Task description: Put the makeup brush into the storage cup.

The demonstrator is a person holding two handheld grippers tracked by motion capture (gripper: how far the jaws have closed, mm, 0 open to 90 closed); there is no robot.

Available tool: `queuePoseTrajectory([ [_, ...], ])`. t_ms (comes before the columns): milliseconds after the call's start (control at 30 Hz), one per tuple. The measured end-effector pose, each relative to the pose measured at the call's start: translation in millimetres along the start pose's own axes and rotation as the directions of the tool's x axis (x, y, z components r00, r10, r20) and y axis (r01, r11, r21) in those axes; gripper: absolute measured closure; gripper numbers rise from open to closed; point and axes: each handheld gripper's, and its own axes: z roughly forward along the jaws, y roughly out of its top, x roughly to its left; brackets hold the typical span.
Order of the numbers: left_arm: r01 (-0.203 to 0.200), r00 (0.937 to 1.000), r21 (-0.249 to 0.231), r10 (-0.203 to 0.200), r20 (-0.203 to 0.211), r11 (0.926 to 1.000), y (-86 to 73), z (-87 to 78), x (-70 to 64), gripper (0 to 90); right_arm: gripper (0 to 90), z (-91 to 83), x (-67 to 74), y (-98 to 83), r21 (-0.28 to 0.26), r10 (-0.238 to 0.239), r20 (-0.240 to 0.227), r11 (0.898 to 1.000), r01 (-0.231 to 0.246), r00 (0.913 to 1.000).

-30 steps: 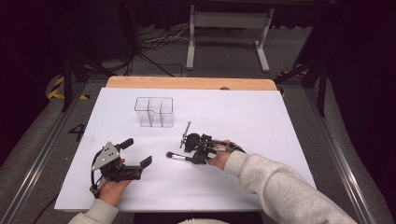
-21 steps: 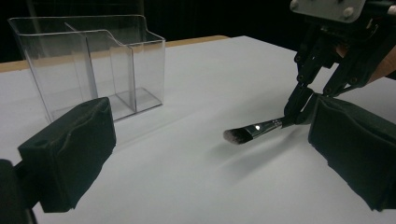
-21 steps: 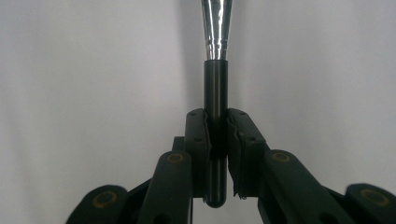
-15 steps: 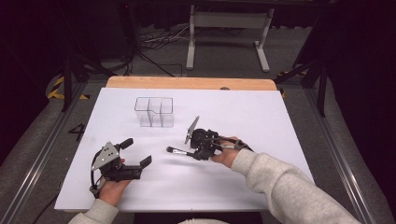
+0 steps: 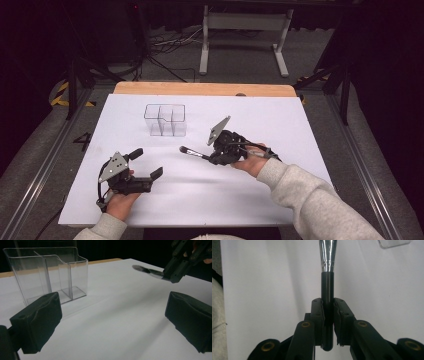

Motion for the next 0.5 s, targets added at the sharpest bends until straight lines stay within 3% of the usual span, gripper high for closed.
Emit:
queuePoseTrajectory([
  [200, -0.002, 1.0, 0.002, 0.002, -0.001, 1.0, -0.2, -0.2, 0.0, 1.6, 79.3, -9.1, 3.1, -3.3, -0.1, 0.001, -0.015, 0.995, -0.002, 0.9999],
  [500, 0.0, 1.0, 0.001, 0.0, 0.001, 1.0, -0.4, -0.3, 0.1, 1.6, 79.3, -20.4, 7.2, -13.1, -0.234, -0.007, -0.009, 0.972, 0.005, 0.9999],
])
